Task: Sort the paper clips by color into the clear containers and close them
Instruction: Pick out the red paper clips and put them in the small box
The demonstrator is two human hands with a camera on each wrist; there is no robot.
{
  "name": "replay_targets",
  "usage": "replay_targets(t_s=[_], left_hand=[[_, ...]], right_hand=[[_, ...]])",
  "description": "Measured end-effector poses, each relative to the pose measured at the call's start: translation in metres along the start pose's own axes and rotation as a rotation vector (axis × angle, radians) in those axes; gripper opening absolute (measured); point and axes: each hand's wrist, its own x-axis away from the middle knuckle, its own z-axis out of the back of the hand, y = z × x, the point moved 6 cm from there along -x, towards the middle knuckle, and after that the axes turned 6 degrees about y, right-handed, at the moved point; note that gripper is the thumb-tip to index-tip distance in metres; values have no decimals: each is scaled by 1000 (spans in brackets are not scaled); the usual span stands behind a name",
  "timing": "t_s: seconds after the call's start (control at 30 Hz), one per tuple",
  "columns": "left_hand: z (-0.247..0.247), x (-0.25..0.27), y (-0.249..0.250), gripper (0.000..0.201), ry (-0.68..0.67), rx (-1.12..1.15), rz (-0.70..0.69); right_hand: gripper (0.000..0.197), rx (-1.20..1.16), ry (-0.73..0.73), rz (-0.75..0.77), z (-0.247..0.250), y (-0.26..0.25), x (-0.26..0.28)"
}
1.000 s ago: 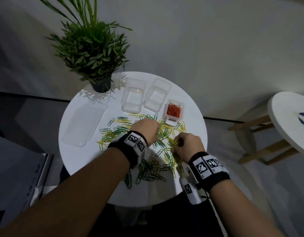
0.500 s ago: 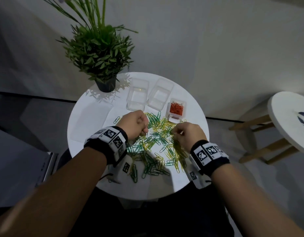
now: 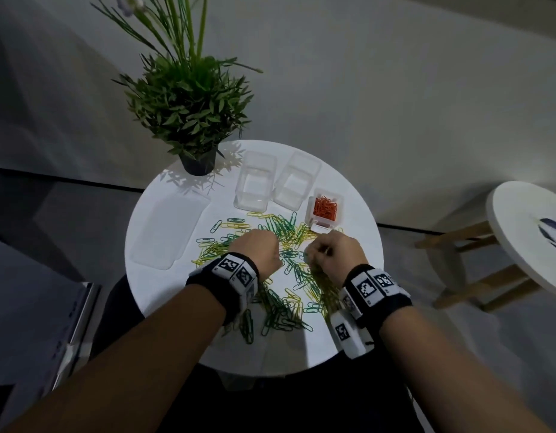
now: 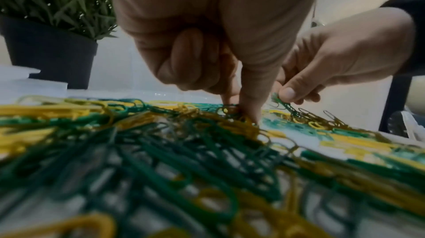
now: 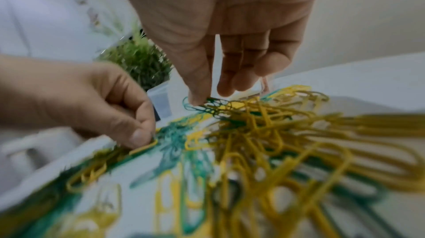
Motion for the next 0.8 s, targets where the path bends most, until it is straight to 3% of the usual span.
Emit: replay_targets(t_s=[0.13,0.27,0.37,0.47,0.6,0.8], left_hand=[[2,1,-15,13,-9,434,83],[5,7,-25,12,-44,879,220],[0,11,-27,14,-150,1229,367],[-2,14,-26,9,-209,1422,433],[-4,14,-26,9,-252,1447,422],[7,6,-37,13,-124,1275,442]], right_hand=[[25,-397,66,-165,6,14,0],[16,-874,-31,-297,2,6,6],[27,-1033,-137,-434,-9,6,7],[30,-1127,-236,-508,-19,5,7],[24,-1201,-280,-554,-22,5,7],[30,-934,-196,-450,-18,1,2]])
